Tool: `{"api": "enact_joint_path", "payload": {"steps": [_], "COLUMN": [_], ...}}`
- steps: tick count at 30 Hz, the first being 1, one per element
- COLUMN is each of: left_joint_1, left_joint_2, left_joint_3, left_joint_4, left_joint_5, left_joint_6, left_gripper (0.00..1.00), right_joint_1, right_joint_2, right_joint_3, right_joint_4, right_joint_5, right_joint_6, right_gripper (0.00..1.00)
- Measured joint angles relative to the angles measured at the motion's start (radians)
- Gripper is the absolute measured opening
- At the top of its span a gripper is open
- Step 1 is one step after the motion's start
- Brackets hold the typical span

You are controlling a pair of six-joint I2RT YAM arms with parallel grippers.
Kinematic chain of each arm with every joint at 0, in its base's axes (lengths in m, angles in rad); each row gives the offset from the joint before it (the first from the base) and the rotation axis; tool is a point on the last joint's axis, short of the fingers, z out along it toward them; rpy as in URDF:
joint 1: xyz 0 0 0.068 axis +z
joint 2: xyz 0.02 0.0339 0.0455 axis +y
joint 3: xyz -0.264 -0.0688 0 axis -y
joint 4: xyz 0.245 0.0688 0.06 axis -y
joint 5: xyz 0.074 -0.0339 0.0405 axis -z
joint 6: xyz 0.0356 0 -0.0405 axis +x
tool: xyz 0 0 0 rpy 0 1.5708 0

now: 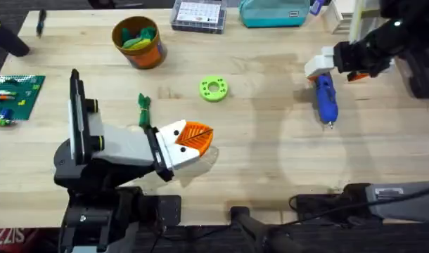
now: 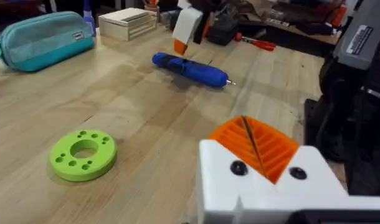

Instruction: Pick up the gripper from the table and insert it into the empty holder that is missing its gripper. Then pick up a screw, insert it into the mounting hole, and use the screwdriver to tighten it. Finally, clean up the table by picking up the vegetable and placing it into the bucket.

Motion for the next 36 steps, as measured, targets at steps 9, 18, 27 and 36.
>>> {"api": "enact_joint_path", "payload": {"steps": [9,18,27,36], "left_joint_1": [0.0,0.0,0.0,0.0], "left_joint_2": [0.0,0.0,0.0,0.0], "left_joint_3": [0.0,0.0,0.0,0.0], "left_joint_4": [0.0,0.0,0.0,0.001], "left_joint_5": [0.0,0.0,0.0,-0.002], "left_joint_6": [0.0,0.0,0.0,0.0], "left_gripper": [0.019,0.018,0.018,0.018], "right_joint_1": [-0.019,-0.045,-0.045,-0.045], "right_joint_2": [0.193,0.31,0.319,0.319], "right_joint_3": [0.005,0.056,0.064,0.064], "right_joint_4": [0.063,0.115,0.145,0.149], "right_joint_5": [-0.004,0.0,0.007,0.012], "right_joint_6": [-0.081,-0.087,-0.087,-0.089], "right_gripper": [0.994,0.993,0.993,0.934]}}
